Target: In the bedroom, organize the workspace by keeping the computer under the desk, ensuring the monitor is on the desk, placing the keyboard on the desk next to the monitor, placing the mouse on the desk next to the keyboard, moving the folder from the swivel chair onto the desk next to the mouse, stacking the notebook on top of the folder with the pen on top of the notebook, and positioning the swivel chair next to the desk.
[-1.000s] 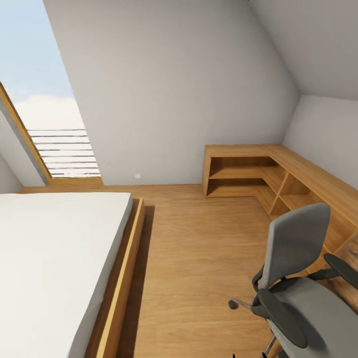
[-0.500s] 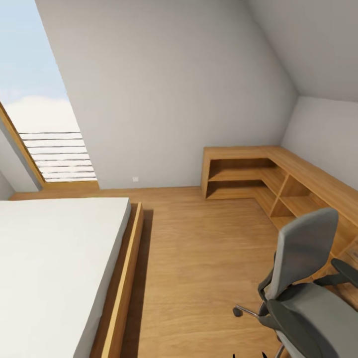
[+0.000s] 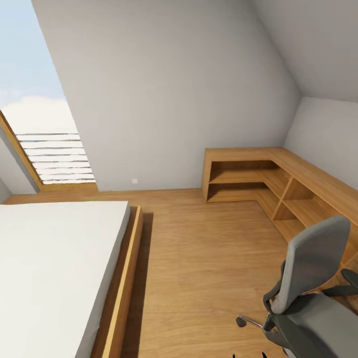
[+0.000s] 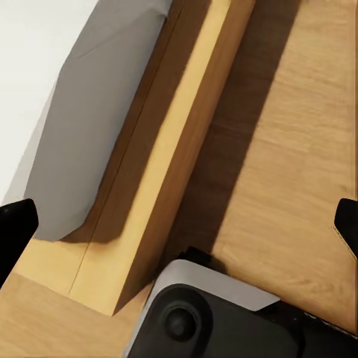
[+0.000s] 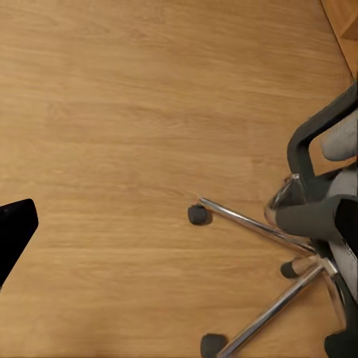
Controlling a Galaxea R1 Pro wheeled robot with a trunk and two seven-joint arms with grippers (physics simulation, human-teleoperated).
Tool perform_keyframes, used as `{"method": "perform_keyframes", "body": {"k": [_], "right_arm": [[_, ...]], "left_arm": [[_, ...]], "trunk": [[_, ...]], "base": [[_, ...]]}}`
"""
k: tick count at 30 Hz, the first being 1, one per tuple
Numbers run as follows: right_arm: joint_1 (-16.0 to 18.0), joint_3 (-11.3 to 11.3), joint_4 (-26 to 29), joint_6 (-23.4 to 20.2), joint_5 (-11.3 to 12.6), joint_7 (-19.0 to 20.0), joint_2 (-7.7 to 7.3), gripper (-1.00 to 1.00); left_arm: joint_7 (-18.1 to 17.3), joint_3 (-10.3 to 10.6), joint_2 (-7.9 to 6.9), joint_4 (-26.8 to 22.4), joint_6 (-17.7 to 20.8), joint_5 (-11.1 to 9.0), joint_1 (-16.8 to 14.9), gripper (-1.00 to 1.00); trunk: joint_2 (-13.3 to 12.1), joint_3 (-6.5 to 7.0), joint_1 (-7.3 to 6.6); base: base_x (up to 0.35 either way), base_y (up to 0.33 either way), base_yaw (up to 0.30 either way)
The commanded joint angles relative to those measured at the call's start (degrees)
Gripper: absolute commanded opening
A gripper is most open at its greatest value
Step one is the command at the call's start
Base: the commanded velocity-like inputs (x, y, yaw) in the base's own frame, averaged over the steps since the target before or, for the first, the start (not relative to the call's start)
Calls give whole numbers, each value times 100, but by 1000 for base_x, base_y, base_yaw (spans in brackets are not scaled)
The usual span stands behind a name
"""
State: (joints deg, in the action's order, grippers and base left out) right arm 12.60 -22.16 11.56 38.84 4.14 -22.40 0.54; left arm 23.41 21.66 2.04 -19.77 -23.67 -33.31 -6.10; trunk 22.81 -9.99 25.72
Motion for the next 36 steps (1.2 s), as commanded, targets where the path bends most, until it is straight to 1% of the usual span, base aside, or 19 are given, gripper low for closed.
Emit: {"method": "perform_keyframes", "body": {"k": [1, 23, 31, 36], "right_arm": [[6, -50, -4, 18, 43, -27, -1, 100], [6, -51, -4, 18, 43, -27, -1, 100], [6, -52, -4, 18, 43, -27, 0, 100], [6, -47, -4, 18, 46, -27, 4, 100]], "left_arm": [[41, 54, -3, -1, -22, -35, -6, 100], [40, 70, -4, -1, -15, -35, -6, 100], [40, 74, -7, -1, -22, -35, -6, 100], [40, 75, -9, -1, -24, -35, -6, 100]], "trunk": [[11, -11, 6], [11, -11, 6], [11, -11, 6], [11, -11, 6]], "base": [[309, 1, 0], [315, 0, 0], [89, 0, 4], [10, 0, 161]]}}
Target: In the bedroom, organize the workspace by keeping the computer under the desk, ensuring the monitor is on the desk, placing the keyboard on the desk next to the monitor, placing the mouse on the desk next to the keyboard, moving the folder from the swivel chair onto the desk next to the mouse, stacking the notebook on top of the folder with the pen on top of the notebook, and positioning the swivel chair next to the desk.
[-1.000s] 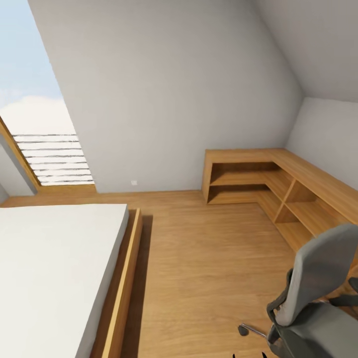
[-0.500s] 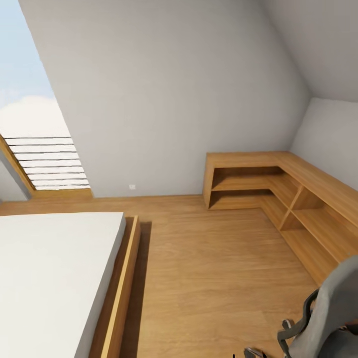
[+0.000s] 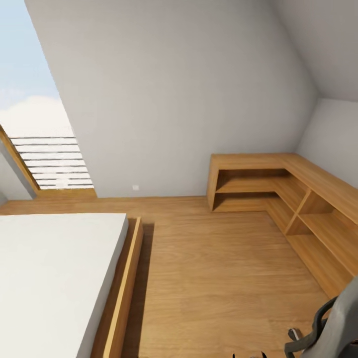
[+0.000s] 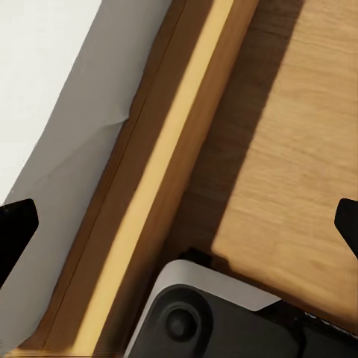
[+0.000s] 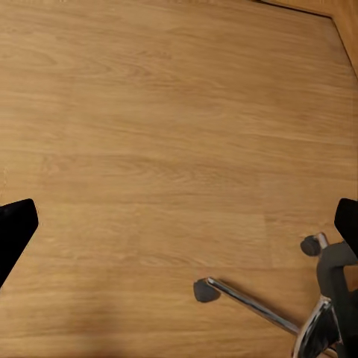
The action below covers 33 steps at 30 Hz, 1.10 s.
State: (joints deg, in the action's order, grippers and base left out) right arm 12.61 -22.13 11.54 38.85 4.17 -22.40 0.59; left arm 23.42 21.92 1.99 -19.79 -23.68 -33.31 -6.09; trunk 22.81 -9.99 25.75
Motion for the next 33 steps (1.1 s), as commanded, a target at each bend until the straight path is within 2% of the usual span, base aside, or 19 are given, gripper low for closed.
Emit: {"method": "perform_keyframes", "body": {"k": [1, 7, 18, 33], "right_arm": [[5, -49, -3, 17, 44, -28, -3, 100], [5, -46, -3, 17, 46, -28, -6, 100], [5, -58, -21, 17, 47, -28, -14, 100], [5, -58, -27, 17, 49, -28, -63, 100]], "left_arm": [[40, 49, -2, 1, -22, -35, -7, 100], [40, 49, -3, 1, -24, -35, -7, 100], [41, 49, -5, 1, -31, -27, -7, 100], [40, 49, -5, 1, -22, -35, -7, 100]], "trunk": [[11, -11, 3], [11, -11, 3], [11, -11, 3], [11, -11, 3]], "base": [[4, 0, 236], [1, 0, 237], [17, 0, 36], [291, 0, 1]]}}
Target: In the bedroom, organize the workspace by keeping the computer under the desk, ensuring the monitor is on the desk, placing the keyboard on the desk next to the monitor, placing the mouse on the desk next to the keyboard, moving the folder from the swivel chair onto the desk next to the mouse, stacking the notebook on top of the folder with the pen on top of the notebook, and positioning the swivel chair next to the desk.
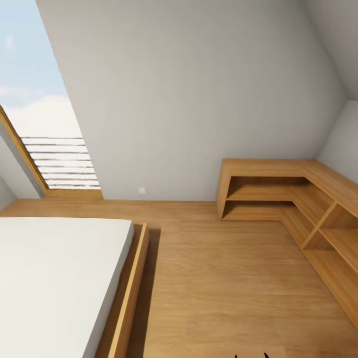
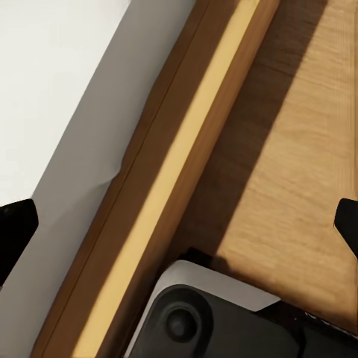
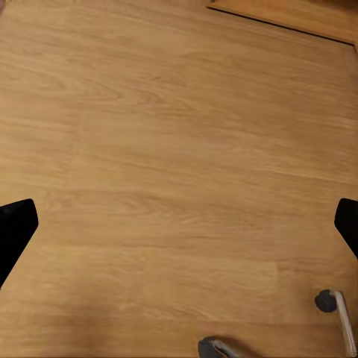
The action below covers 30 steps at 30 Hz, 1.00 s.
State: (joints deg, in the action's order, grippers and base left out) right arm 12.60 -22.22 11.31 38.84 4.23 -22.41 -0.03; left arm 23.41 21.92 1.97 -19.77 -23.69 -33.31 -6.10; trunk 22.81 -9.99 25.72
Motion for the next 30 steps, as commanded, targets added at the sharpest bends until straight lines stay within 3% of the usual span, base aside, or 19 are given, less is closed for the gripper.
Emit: {"method": "perform_keyframes", "body": {"k": [1, 30], "right_arm": [[6, -50, -5, 18, 44, -27, -2, 100], [6, -43, 9, 19, 42, -27, -6, 100]], "left_arm": [[41, 49, -3, -1, -22, -35, -6, 100], [41, 49, 5, -1, -21, -35, -6, 100]], "trunk": [[11, -11, 6], [11, -11, 6]], "base": [[325, 0, 0], [326, -1, 0]]}}
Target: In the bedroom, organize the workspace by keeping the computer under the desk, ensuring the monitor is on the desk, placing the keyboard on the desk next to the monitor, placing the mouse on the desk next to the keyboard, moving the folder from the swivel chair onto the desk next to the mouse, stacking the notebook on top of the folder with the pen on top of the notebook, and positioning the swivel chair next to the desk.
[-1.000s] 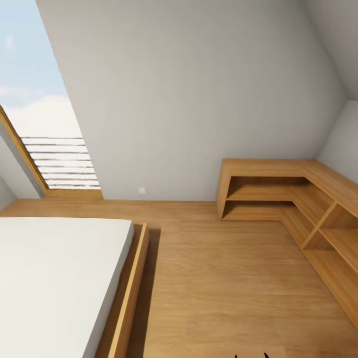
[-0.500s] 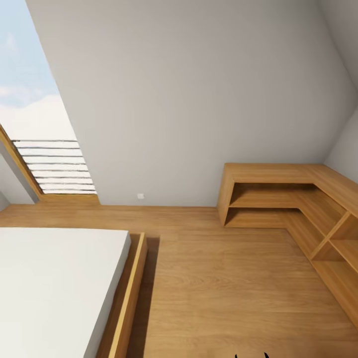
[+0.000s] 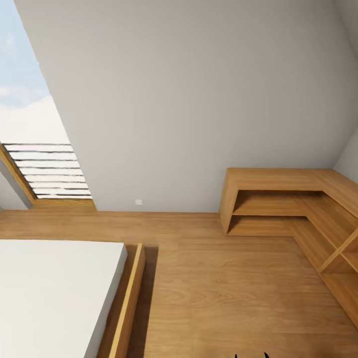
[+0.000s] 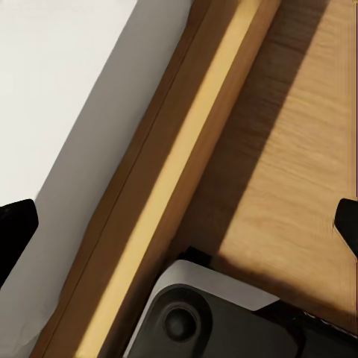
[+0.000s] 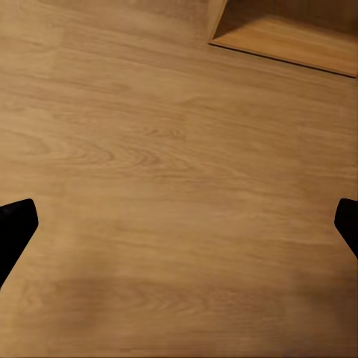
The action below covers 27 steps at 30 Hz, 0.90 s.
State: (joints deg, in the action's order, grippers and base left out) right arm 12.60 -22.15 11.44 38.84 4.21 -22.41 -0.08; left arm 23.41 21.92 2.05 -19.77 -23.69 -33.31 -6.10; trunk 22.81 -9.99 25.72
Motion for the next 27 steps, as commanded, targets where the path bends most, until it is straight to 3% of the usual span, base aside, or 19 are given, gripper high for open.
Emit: {"method": "perform_keyframes", "body": {"k": [1, 10, 27], "right_arm": [[6, -47, -3, 18, 44, -27, -1, 100], [6, -45, 6, 21, 37, -27, -30, 100], [6, -52, 7, 31, 36, -27, -44, 100]], "left_arm": [[41, 49, -3, -1, -22, -35, -6, 100], [41, 49, -3, -1, -22, -35, -6, 100], [41, 49, -3, -1, -22, -35, -6, 100]], "trunk": [[11, -11, 6], [11, -9, 6], [11, 35, 6]], "base": [[326, -42, 0], [326, -73, -53], [325, -95, -240]]}}
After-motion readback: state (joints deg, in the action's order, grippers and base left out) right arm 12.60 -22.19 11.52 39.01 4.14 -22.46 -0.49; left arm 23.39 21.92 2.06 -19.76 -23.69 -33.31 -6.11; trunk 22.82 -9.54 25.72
